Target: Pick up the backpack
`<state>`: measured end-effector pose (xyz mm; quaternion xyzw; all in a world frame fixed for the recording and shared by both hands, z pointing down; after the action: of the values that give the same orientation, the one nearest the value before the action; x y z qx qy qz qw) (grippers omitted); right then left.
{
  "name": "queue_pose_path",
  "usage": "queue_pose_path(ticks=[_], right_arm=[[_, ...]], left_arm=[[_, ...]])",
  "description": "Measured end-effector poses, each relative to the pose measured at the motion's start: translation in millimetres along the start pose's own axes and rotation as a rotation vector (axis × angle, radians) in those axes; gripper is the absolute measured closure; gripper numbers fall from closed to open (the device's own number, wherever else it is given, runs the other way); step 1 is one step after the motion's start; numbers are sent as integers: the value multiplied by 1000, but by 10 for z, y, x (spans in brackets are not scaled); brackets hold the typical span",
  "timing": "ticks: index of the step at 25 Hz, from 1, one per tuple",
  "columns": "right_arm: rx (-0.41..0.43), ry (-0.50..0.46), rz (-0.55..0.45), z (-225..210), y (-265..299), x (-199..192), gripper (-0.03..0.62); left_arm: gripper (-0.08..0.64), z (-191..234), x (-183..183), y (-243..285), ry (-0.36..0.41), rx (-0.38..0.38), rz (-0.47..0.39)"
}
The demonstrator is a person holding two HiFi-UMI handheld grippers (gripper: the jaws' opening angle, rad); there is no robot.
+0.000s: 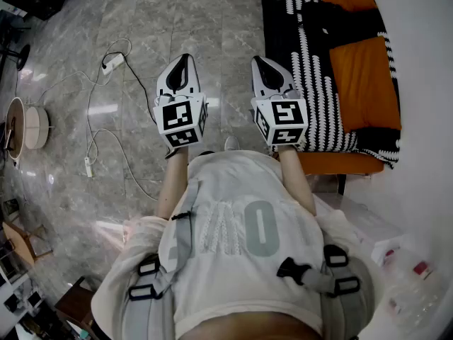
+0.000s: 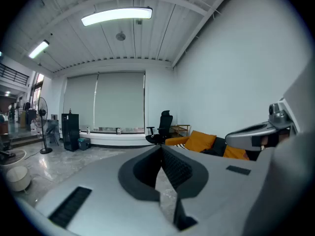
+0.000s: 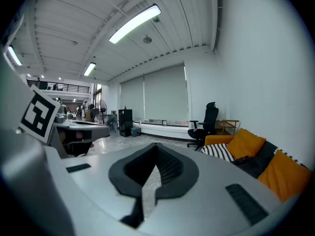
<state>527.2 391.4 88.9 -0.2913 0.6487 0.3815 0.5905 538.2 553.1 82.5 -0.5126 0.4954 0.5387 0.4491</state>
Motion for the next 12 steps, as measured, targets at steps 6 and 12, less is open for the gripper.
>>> queue_pose_path(ticks=[6, 12], right_arm=[[21, -1, 7, -28, 39, -27, 586], [14, 76, 20, -36, 70, -115, 586]], left_arm=[[541, -8, -18, 53, -11, -4, -7], [541, 10, -52, 21, -21, -6, 6]])
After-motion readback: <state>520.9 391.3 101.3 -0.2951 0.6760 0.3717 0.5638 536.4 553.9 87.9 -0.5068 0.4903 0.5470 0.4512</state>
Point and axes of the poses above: the fingertips, and each gripper's own axes: y forward along the fingers, z to its left, x out of its top, the point moved 2 cm from there along -y, backward along the fingers, and after that the axes turned 5 degrees about -z, right-handed, at the moved point
